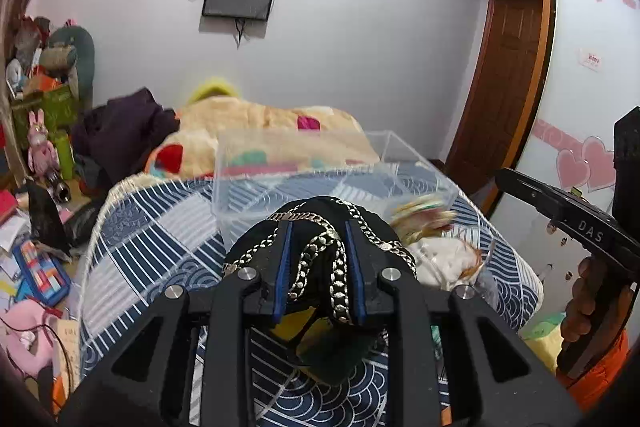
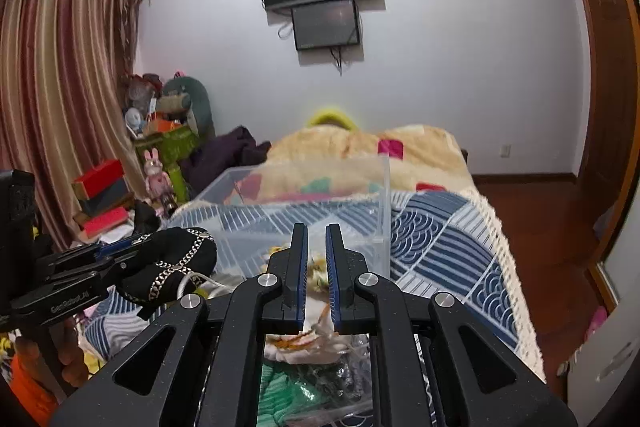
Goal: Organize soft objects
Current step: 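Drop black chain bag in box with left tool while right grasps white pouch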
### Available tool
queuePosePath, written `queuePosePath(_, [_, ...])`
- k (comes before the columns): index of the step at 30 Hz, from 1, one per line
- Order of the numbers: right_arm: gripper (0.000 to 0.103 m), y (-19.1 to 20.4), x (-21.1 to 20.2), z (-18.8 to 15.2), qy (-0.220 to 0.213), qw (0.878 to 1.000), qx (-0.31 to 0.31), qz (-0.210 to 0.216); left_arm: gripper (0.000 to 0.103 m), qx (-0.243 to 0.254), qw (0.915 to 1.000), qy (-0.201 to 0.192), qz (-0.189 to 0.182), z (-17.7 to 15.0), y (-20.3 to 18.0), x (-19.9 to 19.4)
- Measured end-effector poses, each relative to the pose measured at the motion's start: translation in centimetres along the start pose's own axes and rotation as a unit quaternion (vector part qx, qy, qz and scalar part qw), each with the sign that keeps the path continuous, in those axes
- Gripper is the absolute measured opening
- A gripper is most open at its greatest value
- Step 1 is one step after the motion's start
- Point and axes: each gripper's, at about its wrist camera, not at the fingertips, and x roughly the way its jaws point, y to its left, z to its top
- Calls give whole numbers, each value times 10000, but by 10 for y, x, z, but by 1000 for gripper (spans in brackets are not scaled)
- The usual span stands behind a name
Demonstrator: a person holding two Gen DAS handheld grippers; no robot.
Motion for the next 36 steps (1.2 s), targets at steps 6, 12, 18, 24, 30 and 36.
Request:
queuePosePath(6, [20, -3, 17, -1, 425, 9991, 83, 35, 24, 41, 9997, -243, 14, 15, 2, -13])
queuePosePath(12, [57, -2, 47, -8, 817, 9966, -37, 64, 24, -19, 9992, -390, 26, 29, 9, -10])
queuePosePath(18, [57, 2, 80, -16, 1374, 9903, -176, 138, 24, -67, 9994, -347, 50, 37, 16, 7])
queuePosePath(24, [20, 4, 89, -26, 1565, 9870, -252, 256, 24, 3, 9996, -280, 87, 46, 19, 27])
queuePosePath(30, [10, 6, 69, -16, 1224, 9915, -315, 317, 24, 119, 9996, -228, 144, 59, 19, 45])
queuePosePath(36, [10, 12, 38, 9, 653, 9960, -386, 469, 24, 204, 9996, 44, 192, 69, 21, 75])
